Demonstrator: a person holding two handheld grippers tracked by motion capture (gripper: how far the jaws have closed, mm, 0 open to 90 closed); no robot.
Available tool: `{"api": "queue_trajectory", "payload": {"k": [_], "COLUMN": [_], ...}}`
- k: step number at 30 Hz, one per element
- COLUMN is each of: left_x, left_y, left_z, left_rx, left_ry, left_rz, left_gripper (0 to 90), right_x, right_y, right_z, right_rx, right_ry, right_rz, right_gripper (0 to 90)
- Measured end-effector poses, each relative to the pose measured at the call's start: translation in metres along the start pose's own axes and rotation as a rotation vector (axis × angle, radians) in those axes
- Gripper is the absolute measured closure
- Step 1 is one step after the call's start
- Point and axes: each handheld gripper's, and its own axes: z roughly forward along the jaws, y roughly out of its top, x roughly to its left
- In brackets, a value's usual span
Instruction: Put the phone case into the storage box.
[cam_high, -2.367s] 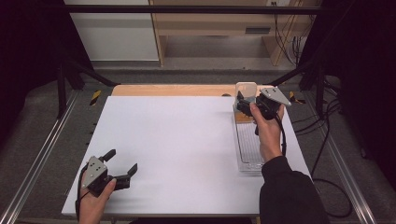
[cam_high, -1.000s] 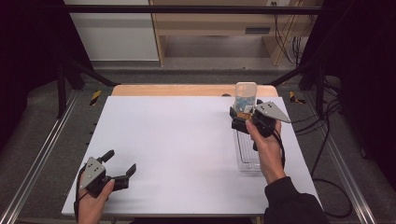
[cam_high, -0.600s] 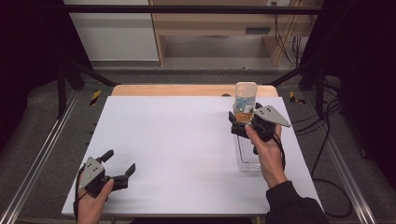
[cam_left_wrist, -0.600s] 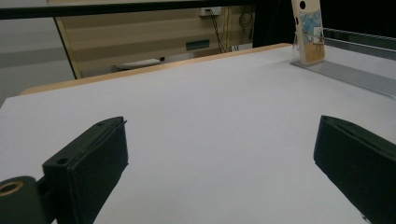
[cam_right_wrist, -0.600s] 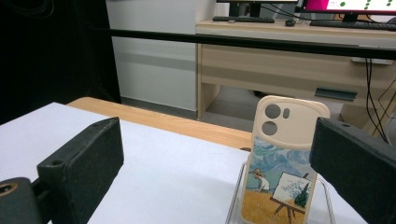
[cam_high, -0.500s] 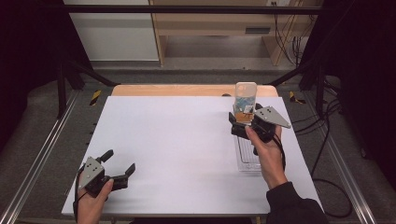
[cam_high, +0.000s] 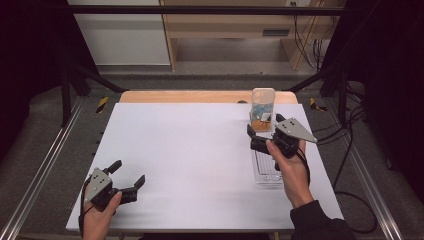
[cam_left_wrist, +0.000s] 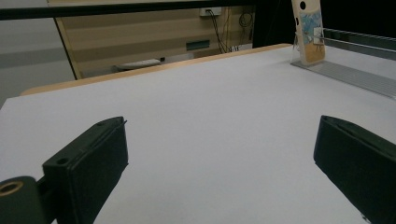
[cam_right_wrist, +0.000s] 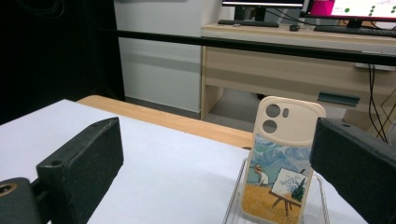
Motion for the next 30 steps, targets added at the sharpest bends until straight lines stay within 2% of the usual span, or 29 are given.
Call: {"api": "queue_trajectory", "payload": {"k": [2,5,11,23,30], "left_x": [0.000,0.000,-0.001,-0.001,0.000], "left_y": [0.000,0.000,0.000,0.000,0.000], "left_z": [0.000,0.000,0.000,0.000,-0.001], "left_rx": [0.002,0.002,0.003,0.005,-0.002], "left_ry": [0.000,0.000,-0.001,-0.002,0.002], "left_rz": [0.002,0.002,0.002,0.003,-0.003], "left_gripper": [2.6,2.6,2.6,2.6,2.6], "right_x": [0.001,0.002,0.002,-0.009,-0.016], "right_y": [-0.001,-0.003,-0.005,-0.008,-0.010], "right_z": [-0.003,-0.007,-0.016,-0.032,-0.040], "right_rx": [0.010,0.016,0.016,0.012,0.006], "right_ry": [0.004,0.011,0.010,-0.006,-0.025], "right_rz": [-0.027,-0.038,-0.025,0.006,0.007], "right_gripper": [2.7,2.8,2.7,3.0,3.3]}}
